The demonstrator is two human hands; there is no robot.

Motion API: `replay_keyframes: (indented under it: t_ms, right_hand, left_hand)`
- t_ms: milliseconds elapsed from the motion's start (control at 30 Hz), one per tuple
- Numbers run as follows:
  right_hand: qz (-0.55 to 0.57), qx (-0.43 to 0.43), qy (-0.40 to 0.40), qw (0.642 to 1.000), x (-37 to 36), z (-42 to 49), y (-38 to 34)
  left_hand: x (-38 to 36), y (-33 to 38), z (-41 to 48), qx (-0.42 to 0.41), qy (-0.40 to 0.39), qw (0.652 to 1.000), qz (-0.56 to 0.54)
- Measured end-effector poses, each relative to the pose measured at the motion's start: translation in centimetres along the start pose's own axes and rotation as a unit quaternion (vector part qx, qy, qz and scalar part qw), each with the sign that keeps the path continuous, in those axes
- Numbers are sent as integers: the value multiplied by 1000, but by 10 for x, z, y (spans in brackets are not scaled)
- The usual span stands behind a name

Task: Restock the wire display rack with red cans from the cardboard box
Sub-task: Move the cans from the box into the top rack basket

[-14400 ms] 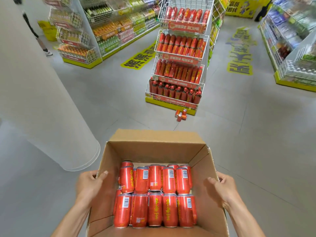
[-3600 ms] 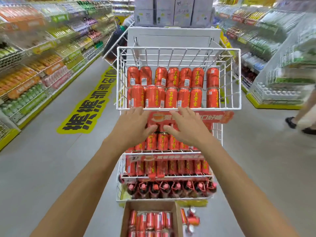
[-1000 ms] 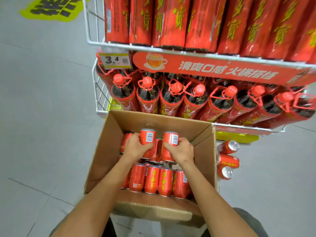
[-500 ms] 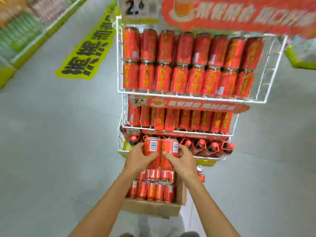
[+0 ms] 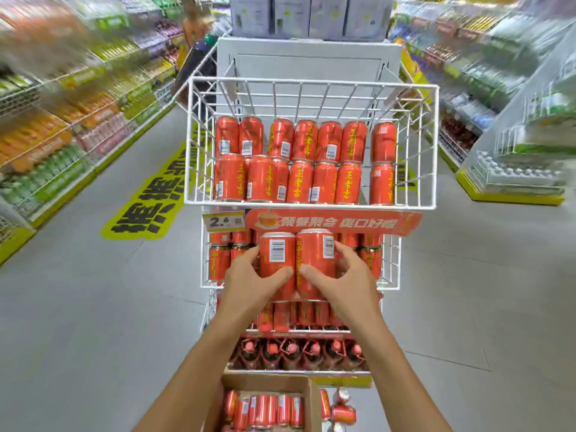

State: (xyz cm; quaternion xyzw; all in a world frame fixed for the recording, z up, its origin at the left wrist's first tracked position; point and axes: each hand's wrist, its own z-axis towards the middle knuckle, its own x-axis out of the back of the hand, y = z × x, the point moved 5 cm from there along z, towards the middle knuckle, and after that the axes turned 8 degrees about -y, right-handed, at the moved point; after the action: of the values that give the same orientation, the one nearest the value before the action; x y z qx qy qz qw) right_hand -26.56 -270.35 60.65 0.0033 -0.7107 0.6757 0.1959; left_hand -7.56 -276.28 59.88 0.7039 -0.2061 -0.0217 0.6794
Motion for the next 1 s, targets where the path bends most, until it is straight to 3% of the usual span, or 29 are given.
replay_keyframes:
  t_ms: [200,467,767,1000]
  right_hand:
    - [-7,39,11,999,44,46,-50]
    - [-77,3,47,996,50,103,-75]
    - [-144,-28,59,987,33,130,-69]
    - [-108,-11,46,993,28,130,-66]
  left_hand:
    - [-7,71,35,-57,42,997,-17]
    - [1,106,80,-5,148,986,78]
    - [7,110,103,-12,181,974,135]
    - [6,102,106,-29,137,982,127]
